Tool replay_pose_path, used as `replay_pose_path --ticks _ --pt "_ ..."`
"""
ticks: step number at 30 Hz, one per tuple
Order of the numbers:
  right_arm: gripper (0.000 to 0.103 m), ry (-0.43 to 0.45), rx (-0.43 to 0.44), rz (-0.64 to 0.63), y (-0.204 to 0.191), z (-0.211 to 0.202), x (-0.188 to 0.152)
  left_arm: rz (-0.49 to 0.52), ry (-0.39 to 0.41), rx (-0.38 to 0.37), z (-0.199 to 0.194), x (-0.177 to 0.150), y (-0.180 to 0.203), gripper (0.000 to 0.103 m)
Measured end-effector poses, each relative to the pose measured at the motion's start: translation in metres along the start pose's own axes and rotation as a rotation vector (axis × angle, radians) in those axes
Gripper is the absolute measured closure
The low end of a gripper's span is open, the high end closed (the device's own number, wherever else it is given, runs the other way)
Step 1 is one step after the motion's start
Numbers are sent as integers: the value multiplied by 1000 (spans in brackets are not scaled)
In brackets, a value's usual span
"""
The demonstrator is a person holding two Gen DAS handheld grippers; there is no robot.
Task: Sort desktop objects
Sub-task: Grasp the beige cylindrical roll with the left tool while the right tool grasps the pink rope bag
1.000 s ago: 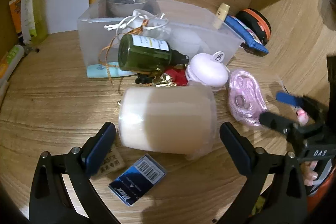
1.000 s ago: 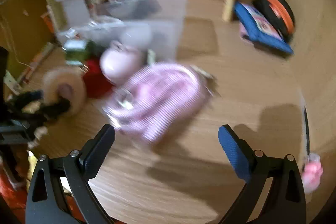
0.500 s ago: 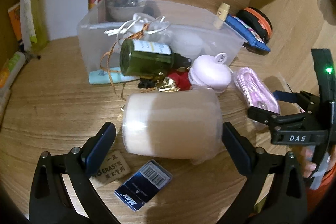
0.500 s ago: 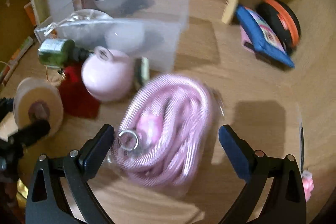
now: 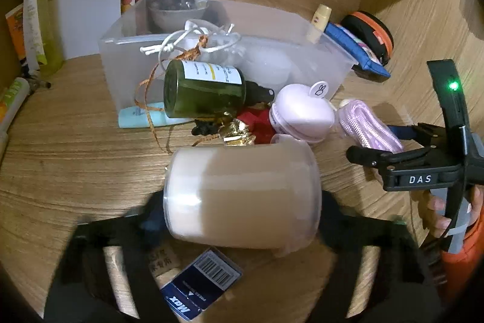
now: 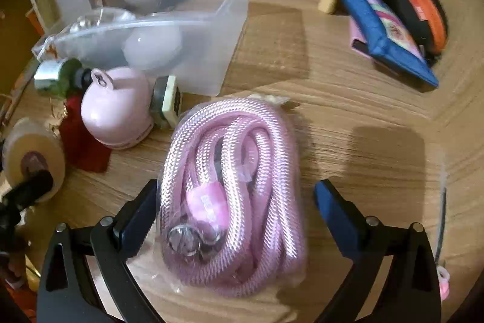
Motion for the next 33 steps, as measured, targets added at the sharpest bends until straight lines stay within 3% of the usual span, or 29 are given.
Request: replay_pose_path --ticks 2,4,6,9,17,33 --pt "7 16 10 -8 -1 -1 0 -6 10 7 0 0 0 37" --pt "23 41 21 -25 -2 -4 -1 -11 17 18 -1 -1 1 37" --pt "33 54 27 -38 -3 -8 -4 -20 30 28 -4 -3 2 37" --pt "40 71 34 -39 -1 -12 -7 -18 62 51 -14 -3 4 38" --pt "45 125 140 24 4 -36 -9 2 116 54 -32 3 15 38" --pt "45 313 196 16 -6 -105 12 10 258 36 -66 53 22 38"
Point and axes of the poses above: each gripper's, at about its wrist camera, not at the fingertips, and z roughly the way its jaws point, y to its right, x to its top, the point moved 4 cm from there along z, roughly the way its jaws point, and after that the axes turned 2 degrees about z, right-handed, at the moved point
